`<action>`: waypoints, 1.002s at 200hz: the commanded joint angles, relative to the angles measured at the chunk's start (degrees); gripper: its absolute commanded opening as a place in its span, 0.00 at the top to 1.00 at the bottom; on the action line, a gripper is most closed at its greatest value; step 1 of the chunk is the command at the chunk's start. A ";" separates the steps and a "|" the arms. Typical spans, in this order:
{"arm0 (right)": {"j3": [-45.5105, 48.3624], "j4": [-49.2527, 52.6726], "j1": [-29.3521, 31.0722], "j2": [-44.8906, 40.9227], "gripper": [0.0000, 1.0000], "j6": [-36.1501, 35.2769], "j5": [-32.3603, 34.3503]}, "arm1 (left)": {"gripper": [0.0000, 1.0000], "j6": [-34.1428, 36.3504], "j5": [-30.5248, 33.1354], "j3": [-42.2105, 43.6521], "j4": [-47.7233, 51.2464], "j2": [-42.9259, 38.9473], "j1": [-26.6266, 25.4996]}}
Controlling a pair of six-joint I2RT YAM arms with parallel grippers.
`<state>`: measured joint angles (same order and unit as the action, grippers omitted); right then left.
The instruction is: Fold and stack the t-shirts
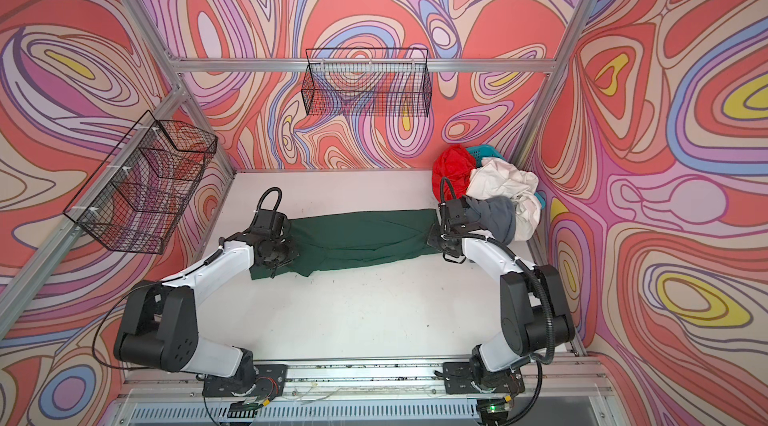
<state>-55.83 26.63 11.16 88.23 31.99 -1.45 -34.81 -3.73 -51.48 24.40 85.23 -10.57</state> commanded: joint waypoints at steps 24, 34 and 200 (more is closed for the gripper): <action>1.66 0.08 0.88 -4.10 0.31 -1.51 1.48 | 1.00 -0.90 1.75 -5.34 -0.83 0.91 0.01; 2.19 -1.00 1.99 -4.84 0.31 -2.09 0.86 | 1.00 -0.78 1.62 -7.04 -0.98 1.93 0.32; -3.10 -10.88 24.96 4.17 0.31 -8.60 3.73 | 1.00 -6.47 -5.41 -27.86 -4.19 24.53 9.02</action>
<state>-57.25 18.28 35.38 91.07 24.12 1.78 -39.70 -7.35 -77.19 20.60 108.07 -3.40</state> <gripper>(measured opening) 0.689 0.048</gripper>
